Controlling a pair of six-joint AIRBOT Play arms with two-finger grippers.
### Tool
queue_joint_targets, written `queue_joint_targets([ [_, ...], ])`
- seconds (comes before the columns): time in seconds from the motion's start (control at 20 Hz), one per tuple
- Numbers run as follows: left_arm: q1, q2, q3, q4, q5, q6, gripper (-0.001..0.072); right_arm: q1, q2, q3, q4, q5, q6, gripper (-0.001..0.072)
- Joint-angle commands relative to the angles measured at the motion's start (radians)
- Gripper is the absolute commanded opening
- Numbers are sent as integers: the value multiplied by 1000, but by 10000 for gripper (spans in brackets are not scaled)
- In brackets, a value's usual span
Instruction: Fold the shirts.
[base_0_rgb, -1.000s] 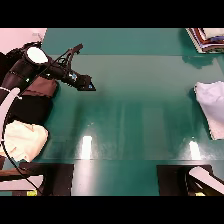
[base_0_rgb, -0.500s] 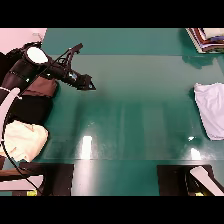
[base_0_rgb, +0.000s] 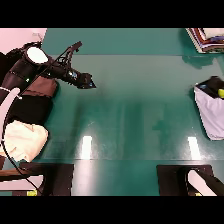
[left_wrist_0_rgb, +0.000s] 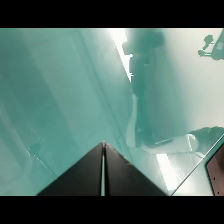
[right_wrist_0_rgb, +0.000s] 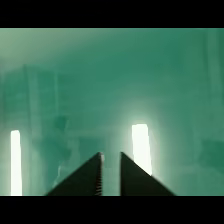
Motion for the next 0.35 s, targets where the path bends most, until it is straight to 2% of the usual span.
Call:
queue_joint_targets([
  [0.0, 0, 0, 0, 0, 3, -1, 28, 230, 1, 0, 8, -88, -80, 13],
  [0.3, 0, 0, 0, -1, 3, -1, 28, 293, 2, 0, 8, -78, -80, 12],
])
